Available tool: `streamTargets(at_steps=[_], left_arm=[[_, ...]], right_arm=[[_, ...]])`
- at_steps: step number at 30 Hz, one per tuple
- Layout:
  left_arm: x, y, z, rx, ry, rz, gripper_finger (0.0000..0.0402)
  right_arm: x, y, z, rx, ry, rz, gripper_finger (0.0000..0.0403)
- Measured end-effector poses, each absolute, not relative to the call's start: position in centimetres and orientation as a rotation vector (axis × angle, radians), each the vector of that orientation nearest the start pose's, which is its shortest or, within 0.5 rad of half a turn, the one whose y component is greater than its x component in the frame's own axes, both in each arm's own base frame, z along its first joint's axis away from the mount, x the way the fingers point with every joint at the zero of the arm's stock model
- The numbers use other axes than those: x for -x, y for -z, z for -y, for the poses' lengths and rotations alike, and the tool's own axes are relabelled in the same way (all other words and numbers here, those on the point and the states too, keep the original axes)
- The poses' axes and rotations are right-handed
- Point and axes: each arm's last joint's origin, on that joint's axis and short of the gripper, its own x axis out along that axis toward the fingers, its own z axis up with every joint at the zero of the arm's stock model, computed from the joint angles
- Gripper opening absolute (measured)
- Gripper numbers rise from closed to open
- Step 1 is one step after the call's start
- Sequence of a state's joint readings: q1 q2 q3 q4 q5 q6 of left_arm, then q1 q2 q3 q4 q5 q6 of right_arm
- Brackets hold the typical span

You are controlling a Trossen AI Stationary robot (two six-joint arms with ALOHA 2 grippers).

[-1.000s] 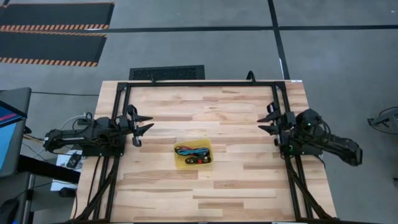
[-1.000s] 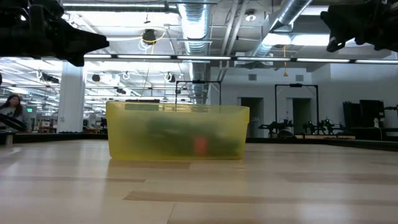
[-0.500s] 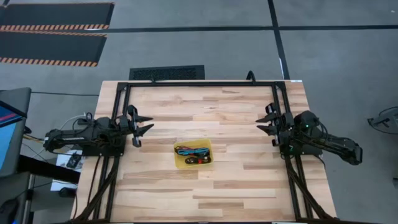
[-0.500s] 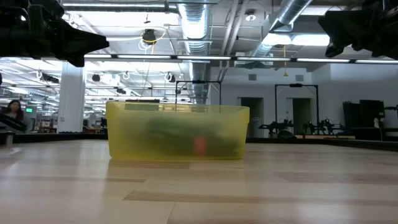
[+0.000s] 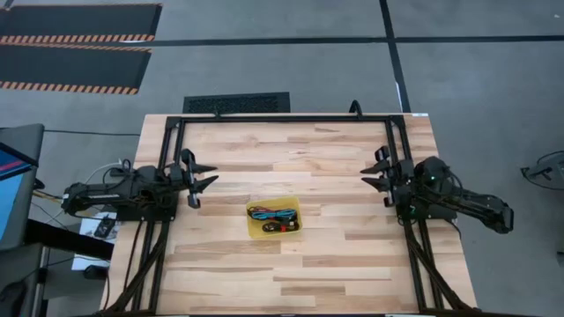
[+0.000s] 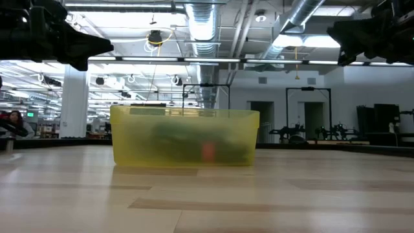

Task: Pick and place USB-C Cables
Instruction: Return to Home Position

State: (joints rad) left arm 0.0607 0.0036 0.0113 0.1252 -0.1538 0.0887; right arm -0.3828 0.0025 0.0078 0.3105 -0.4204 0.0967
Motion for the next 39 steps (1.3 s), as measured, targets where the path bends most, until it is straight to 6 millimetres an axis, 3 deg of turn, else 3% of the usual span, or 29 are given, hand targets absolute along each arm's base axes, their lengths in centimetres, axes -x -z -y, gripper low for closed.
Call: streamTargets(at_steps=[7,12,16,39], left_arm=[[-9.6,-17.6,-1.0,-0.080,-0.219,0.091,0.0053],[-9.6,-17.2,-1.1,-0.077,-0.231,0.046,0.0007],[-9.6,-17.1,-1.1,-0.071,-0.234,0.044,0.0005],[-9.6,-17.1,-1.1,-0.074,-0.234,0.044,0.0000]], right_arm=[[-9.0,-18.9,2.4,0.022,-0.017,0.230,0.0113],[-9.1,-18.2,2.6,0.014,0.000,0.168,0.0064],[-9.1,-18.0,2.7,0.015,0.014,0.140,0.0011],[-9.1,-17.3,2.9,0.046,0.008,0.081,0.0005]])
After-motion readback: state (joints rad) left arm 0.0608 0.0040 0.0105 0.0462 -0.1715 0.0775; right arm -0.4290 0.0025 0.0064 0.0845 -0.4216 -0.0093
